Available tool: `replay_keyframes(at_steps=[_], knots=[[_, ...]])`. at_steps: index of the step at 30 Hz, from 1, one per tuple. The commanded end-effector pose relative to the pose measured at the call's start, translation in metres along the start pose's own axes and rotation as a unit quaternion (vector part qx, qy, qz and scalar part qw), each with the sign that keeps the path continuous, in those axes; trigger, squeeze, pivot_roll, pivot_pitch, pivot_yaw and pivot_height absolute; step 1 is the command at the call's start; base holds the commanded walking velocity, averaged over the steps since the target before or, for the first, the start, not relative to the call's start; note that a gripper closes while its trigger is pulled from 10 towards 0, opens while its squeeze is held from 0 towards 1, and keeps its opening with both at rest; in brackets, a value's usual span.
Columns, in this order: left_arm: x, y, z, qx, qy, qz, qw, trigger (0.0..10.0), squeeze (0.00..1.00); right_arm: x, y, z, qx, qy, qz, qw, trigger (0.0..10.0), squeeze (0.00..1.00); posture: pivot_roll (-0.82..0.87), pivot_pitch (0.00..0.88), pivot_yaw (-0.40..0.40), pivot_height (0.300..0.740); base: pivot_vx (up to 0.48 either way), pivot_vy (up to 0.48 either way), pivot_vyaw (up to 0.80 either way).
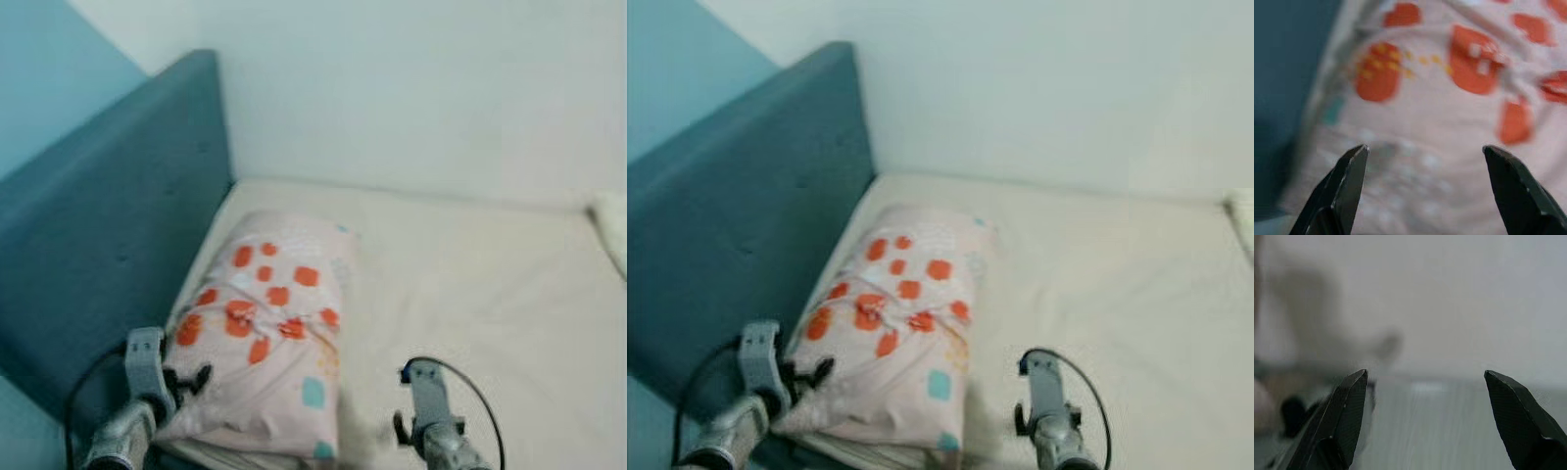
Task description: Clean up the room
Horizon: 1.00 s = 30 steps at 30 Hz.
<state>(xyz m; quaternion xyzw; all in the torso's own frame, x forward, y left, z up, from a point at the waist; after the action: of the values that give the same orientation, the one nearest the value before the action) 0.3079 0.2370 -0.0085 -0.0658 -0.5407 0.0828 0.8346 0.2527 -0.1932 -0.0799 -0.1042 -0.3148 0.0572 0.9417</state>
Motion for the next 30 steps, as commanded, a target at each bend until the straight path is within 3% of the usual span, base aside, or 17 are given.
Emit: replay_keyframes(at_steps=[1, 5, 14, 21, 30], knots=[[0.006, 0.010, -0.001, 0.053, -0.004, -0.035, 0.998, 10.0, 0.00, -0.001, 0.002, 0.000, 0.008, 0.000, 0.029, 1.000, 10.0, 0.00, -0.02, 0.089, 0.007, 0.735, 0.000, 0.000, -0.75], [0.011, 0.014, -0.003, 0.081, -0.004, -0.043, 0.996, 10.0, 0.00, -0.002, 0.005, 0.000, 0.014, -0.002, 0.045, 0.999, 10.0, 0.00, -0.02, 0.085, 0.008, 0.735, 0.000, 0.000, -0.75], [0.005, 0.000, -0.006, 0.051, 0.011, -0.054, 0.997, 10.0, 0.00, -0.004, 0.006, 0.000, 0.019, 0.000, 0.061, 0.998, 10.0, 0.00, -0.03, 0.080, 0.008, 0.735, 0.000, 0.000, -0.75], [-0.018, -0.020, -0.005, 0.032, 0.041, -0.069, 0.996, 10.0, 0.00, -0.009, 0.009, 0.001, 0.027, 0.008, 0.084, 0.996, 10.0, 0.00, -0.03, 0.076, 0.006, 0.735, 0.000, 0.080, 0.00], [-0.019, -0.028, -0.007, 0.030, 0.038, -0.065, 0.997, 10.0, 0.00, -0.008, 0.010, 0.001, 0.033, 0.004, 0.085, 0.996, 10.0, 0.00, -0.03, 0.080, 0.007, 0.735, 0.000, 0.321, 0.00]])
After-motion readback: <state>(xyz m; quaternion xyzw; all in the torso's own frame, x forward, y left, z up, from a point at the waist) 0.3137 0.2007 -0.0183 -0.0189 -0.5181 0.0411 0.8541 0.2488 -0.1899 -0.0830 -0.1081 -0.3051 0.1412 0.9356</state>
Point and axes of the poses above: a point about 5 cm out from each wrist's last joint towards the gripper, its own z axis pointing back from the gripper into the wrist, its own x axis along the axis of the wrist's last joint, y = z × x, the point moved 3 cm from there along -z, pointing out of the wrist towards the gripper, and after that the axes turned 5 degrees about z, right-handed, at the moved point
